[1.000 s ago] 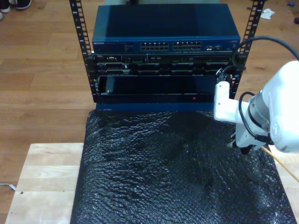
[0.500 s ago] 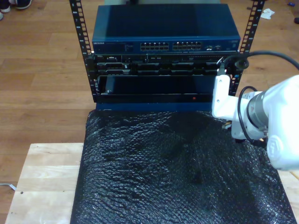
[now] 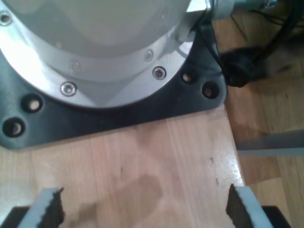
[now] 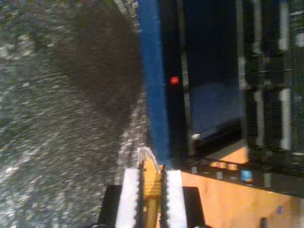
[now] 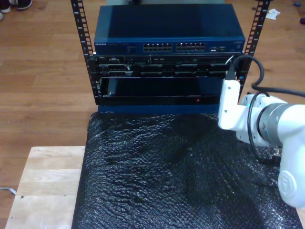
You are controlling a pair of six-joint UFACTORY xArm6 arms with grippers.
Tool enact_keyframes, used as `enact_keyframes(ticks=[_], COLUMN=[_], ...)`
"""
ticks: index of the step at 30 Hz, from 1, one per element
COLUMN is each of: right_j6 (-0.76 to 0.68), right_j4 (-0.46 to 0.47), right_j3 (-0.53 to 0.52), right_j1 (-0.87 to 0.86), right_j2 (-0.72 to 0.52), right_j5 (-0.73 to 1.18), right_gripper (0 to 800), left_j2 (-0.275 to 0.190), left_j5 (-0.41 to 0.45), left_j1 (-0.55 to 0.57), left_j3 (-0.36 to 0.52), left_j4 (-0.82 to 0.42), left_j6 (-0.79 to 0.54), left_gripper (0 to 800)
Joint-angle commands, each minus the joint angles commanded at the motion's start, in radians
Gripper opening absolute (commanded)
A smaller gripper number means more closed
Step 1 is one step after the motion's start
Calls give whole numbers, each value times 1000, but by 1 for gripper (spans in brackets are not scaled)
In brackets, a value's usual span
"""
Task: Grab the cable and plug it in
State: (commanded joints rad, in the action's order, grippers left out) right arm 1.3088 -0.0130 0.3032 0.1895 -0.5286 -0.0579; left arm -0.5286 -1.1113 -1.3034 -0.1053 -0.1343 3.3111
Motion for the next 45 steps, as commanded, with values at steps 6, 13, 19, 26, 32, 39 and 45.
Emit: enact_keyframes(ticks=[6,13,19,26,32,39,45], right_j6=[0,0,5,12,52,120,123], right_j4=[12,23,71,72,72,64,63], right_j3=[5,-18,-92,-60,-29,-2,-14], right_j1=[0,6,32,6,9,49,61], right_j2=[26,95,55,118,293,391,385], right_j5=[-75,-232,-342,-462,-660,-733,-766], right_gripper=[1,1,1,1,1,1,0], left_j2=[0,0,0,0,0,0,0], left_j5=[0,0,0,0,0,0,0], left_j1=[0,0,0,0,0,0,0], left_j3=[0,0,0,0,0,0,0], left_j4=[0,0,0,0,0,0,0], left_j6=[0,0,0,0,0,0,0], left_gripper=[800,800,800,800,800,800,800])
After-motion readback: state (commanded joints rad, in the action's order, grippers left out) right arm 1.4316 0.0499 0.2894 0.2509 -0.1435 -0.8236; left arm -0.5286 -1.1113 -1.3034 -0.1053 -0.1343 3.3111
